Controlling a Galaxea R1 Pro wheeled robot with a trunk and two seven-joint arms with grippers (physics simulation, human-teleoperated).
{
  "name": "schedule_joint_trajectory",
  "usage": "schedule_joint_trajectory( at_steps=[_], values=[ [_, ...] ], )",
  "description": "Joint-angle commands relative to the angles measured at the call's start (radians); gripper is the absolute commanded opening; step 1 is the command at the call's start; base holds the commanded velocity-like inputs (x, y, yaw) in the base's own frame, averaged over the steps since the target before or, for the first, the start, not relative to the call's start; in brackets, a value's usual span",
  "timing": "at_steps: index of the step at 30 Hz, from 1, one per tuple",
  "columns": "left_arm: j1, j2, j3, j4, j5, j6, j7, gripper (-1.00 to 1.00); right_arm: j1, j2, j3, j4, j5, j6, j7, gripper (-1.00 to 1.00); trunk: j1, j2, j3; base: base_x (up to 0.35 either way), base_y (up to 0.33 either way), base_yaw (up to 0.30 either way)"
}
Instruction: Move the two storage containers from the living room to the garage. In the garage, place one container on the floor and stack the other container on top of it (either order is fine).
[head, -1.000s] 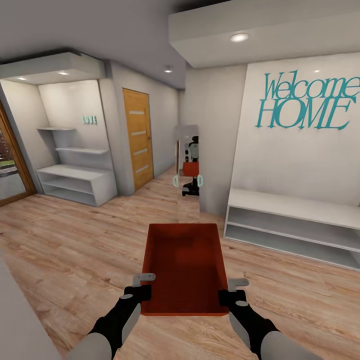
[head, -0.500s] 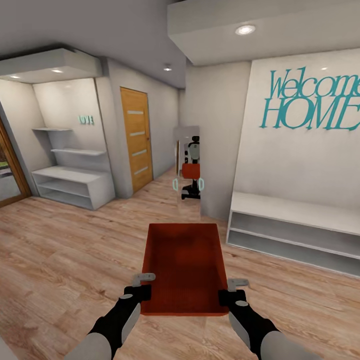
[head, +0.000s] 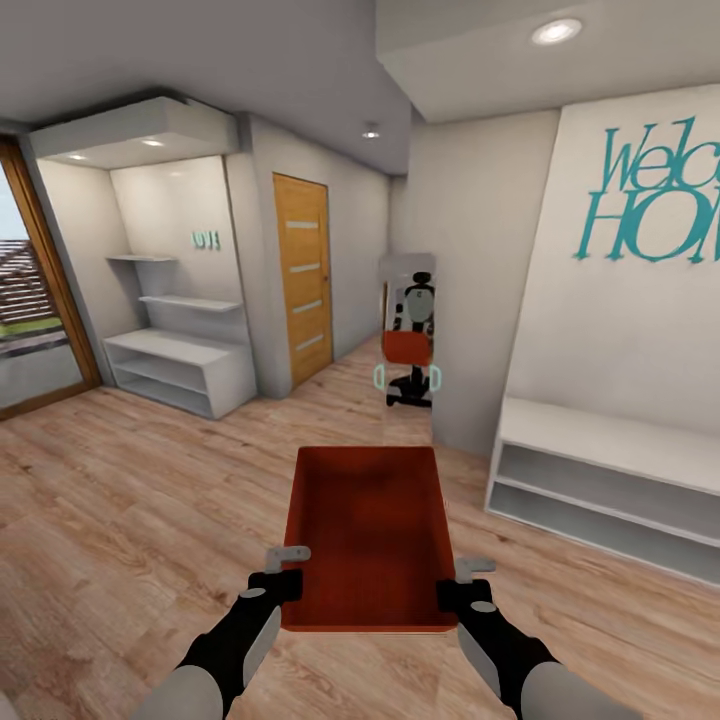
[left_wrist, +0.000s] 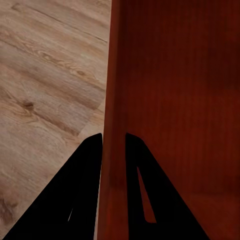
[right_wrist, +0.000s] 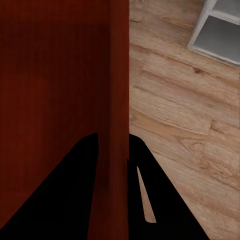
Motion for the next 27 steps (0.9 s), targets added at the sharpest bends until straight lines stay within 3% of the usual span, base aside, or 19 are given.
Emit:
schedule_joint_trajectory(
  at_steps=[1, 14, 27],
  values=[
    [0.0, 0.005, 0.037, -0.005, -0.016, 0.007, 0.06, -1.0, 0.0, -0.001, -0.009, -0.001, -0.019, 0.001, 0.001, -1.0, 0.001, -0.001, 0.0, 0.323, 0.0, 0.107],
    [0.0, 0.005, 0.037, -0.004, -0.016, 0.007, 0.06, -1.0, 0.0, -0.001, -0.009, -0.001, -0.019, 0.0, 0.002, -1.0, 0.001, -0.001, 0.0, 0.323, 0.0, 0.028],
    [0.0, 0.005, 0.037, -0.004, -0.016, 0.007, 0.06, -1.0, 0.0, -0.001, -0.009, -0.001, -0.019, 0.001, 0.002, -1.0, 0.001, -0.001, 0.0, 0.323, 0.0, 0.259]
  ],
)
